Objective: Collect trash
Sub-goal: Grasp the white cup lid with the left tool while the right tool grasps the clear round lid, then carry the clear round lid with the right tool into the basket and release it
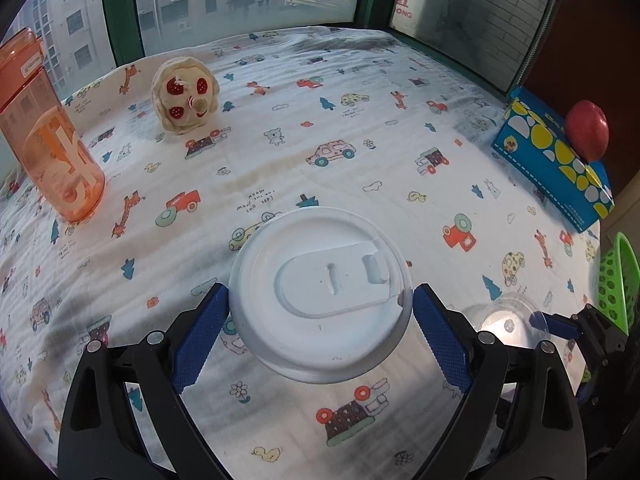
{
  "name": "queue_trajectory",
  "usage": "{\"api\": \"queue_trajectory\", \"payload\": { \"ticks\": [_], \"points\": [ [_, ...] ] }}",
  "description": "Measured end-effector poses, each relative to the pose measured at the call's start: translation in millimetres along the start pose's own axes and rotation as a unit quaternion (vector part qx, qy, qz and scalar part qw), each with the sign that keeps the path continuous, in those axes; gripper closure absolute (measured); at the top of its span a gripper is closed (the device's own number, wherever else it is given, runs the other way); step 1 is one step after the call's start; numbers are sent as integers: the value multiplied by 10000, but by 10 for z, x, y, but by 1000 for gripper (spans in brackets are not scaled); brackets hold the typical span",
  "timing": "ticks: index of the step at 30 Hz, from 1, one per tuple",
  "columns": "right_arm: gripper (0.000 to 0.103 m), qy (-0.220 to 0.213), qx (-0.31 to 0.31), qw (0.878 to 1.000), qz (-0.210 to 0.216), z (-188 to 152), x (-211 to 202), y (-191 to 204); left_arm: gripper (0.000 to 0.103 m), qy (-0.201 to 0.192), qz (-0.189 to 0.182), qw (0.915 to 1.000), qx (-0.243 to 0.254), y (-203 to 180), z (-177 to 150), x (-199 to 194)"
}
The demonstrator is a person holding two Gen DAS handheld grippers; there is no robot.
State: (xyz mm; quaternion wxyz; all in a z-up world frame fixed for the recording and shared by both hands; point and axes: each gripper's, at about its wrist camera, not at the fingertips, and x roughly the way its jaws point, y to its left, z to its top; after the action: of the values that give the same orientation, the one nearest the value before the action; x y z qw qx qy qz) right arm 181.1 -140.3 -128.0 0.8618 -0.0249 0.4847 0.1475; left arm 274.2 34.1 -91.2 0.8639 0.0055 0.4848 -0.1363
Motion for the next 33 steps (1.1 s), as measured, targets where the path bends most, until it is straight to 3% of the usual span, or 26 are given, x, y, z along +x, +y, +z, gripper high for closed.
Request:
{"api": "queue_trajectory", "payload": {
  "ticks": [7,14,23,33],
  "points": [
    [13,-225,130,9997,1,-102,-378,-86,12,-67,-61,9999,60,-175,-91,-174],
    [13,-619,596,9962,-139,-363,-961,-428,12,-175,-288,9992,206,-545,-194,-384],
    [13,-1064,1440,9813,-703,-799,-1656,-1210,12,-313,-642,9956,612,-1281,-245,-585],
    [13,-1020,2294,9594,-1287,-1264,-1950,-2130,12,-284,-962,9897,1019,-2034,-292,-658]
  ]
}}
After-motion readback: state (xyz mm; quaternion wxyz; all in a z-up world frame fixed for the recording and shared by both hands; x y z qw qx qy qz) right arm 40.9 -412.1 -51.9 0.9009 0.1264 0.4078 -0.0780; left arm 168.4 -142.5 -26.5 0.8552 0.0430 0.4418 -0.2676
